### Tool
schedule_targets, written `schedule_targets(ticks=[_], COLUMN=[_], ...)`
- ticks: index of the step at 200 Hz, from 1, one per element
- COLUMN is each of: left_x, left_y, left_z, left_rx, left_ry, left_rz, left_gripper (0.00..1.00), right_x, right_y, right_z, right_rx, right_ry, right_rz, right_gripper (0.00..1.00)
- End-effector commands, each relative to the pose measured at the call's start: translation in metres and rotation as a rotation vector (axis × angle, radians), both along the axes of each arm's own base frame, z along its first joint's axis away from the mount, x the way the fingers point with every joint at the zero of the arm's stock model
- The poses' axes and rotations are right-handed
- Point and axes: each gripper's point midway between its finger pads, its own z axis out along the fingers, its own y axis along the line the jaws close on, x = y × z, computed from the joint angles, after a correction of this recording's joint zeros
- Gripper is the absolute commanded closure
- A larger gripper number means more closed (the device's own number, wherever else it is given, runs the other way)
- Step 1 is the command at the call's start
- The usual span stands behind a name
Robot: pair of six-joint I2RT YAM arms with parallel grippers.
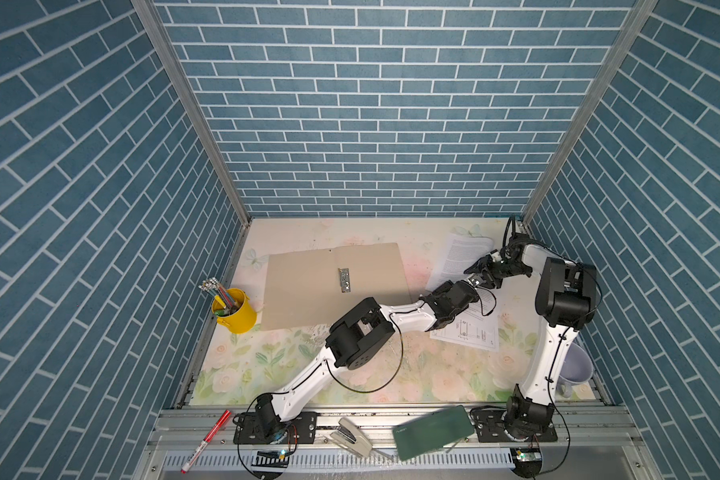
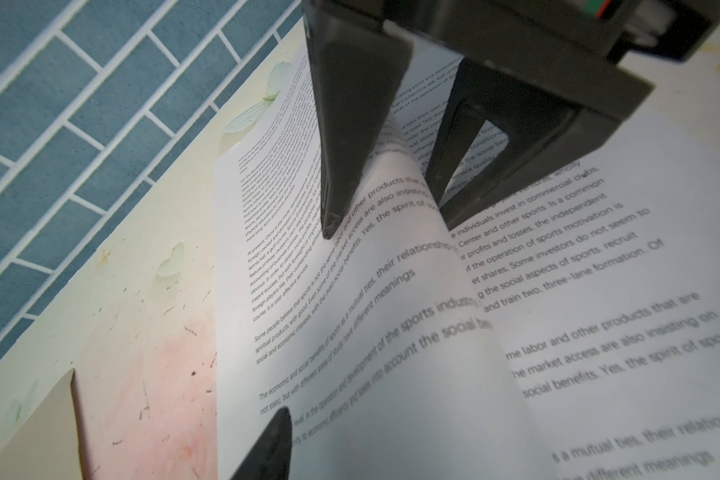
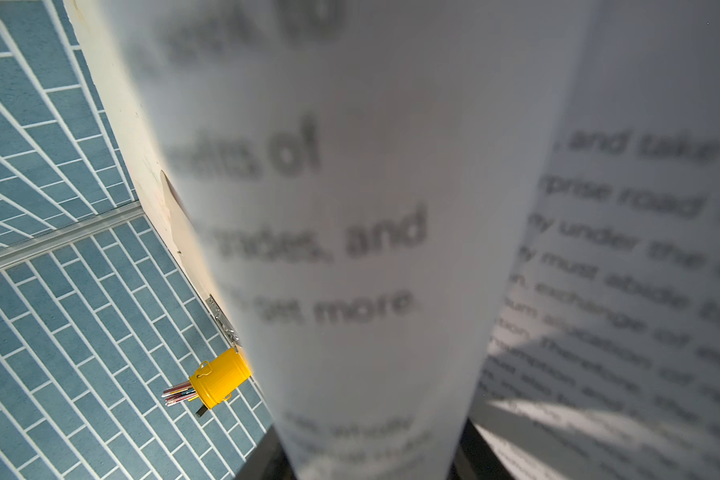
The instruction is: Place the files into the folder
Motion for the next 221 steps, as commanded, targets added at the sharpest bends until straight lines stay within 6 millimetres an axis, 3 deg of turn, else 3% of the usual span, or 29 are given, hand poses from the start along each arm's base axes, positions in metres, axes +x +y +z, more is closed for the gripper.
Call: schedule_targets(ticks=[1,71,109,156,196,200,221], left_x=[0.000,-0.001,-0.002,-0.004,-0.003,-0.004,-0.003], left_y=[-0.007,-0.007,-0.006,-0.008,-0.009,-0.009,-0.009], left_z=[-0.003,0.007,0.013,0.017,0.027,0.027,0.030], left_rx=[-0.016,-0.040,-0.049,-0.061,-0.093,-0.093,-0.099], left_ry=[-0.006,-0.012,-0.013,-0.011,-0.017,-0.016,-0.017], left_rz=[0.007,0.007,0.003,-0.011,-0.003,-0.004,-0.002], left_gripper=[0.54,0.74,0.76,0.88,0.93,0.94,0.96], right_x=[-0.020,-0.017,-0.016,-0.012,-0.010,-0.008,-0.006], right_y=[-0.002,-0.001,0.000,-0.001,-0.005,-0.006,-0.011], right_z=[-0.015,-0.007,-0.003,0.007,0.010,0.023,0.032], right_rx=[-0.015,-0.008,-0.001,0.011,0.014,0.009,0.017], right_ry=[0.086,0.073,0.068,0.056,0.060,0.030,0.010], right_rz=[0.021,0.026,0.026,0.019,0.008,0.006,-0.006], right_gripper=[0.49,0.49,0.48,0.46,0.43,0.42,0.38])
